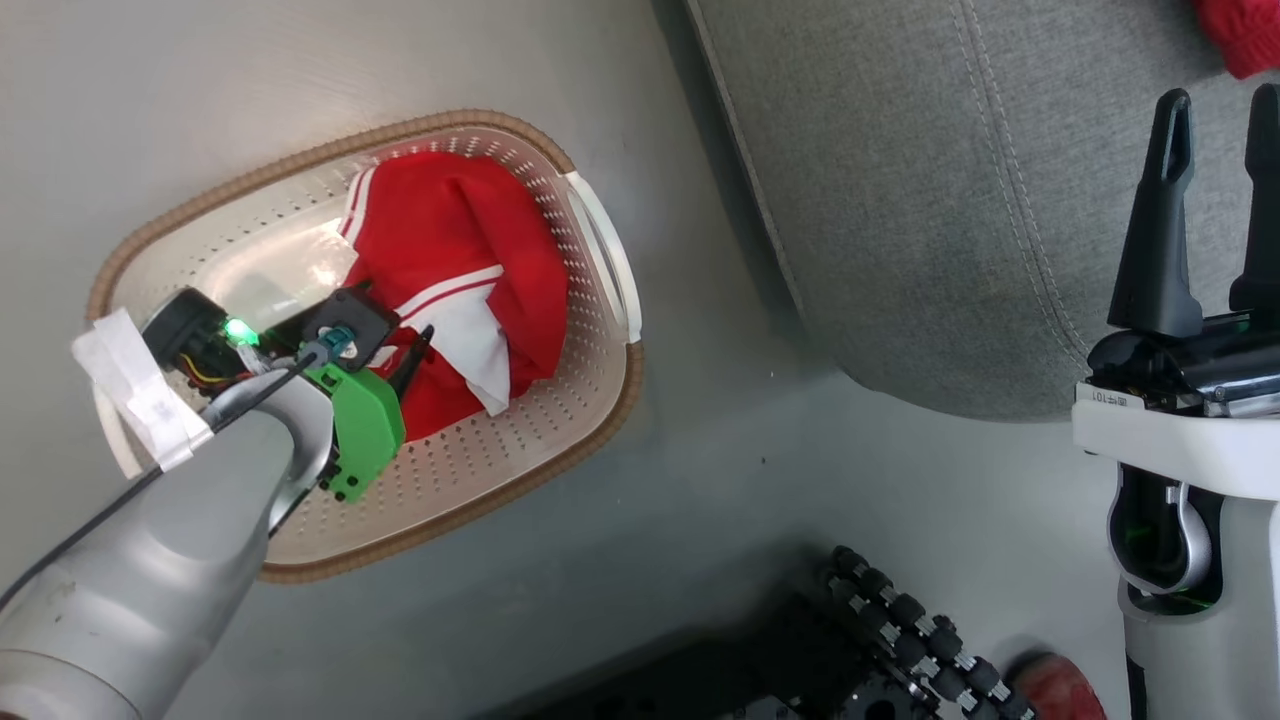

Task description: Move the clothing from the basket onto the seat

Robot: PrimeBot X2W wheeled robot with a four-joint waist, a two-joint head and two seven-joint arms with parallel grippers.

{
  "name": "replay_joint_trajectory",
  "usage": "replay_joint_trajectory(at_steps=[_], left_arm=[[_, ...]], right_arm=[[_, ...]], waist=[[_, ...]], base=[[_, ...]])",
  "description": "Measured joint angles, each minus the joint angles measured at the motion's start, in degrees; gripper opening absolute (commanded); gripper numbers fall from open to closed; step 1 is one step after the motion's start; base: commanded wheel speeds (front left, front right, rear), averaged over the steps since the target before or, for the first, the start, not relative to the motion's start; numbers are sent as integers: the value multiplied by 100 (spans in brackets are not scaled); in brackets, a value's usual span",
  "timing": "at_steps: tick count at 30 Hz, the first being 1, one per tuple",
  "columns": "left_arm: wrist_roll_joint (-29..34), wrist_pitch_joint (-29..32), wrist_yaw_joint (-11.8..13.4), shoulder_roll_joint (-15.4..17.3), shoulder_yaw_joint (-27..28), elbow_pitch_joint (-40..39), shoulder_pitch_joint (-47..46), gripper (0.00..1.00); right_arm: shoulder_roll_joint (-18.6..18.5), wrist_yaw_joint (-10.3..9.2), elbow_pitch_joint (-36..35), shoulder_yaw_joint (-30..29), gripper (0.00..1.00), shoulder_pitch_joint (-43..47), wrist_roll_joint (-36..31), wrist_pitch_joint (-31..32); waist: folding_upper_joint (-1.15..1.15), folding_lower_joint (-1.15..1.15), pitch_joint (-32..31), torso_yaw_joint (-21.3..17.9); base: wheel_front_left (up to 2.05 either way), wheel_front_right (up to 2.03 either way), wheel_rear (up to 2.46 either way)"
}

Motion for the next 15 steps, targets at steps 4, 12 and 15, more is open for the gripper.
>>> replay_joint_trajectory(at_steps=[4,12,15], left_arm=[[62,-3,0,-22,-115,279,-282,100],[299,-183,167,-73,-257,892,-622,100],[344,-254,187,-196,-332,1053,-683,100]], right_arm=[[1,0,-71,96,100,-30,25,0],[1,0,-170,151,100,-61,134,0],[1,0,-205,130,100,-41,138,0]], waist=[[0,0,293,-140],[0,0,724,-412],[0,-1,816,-463]], base=[[0,0,0],[0,0,0],[0,0,0]])
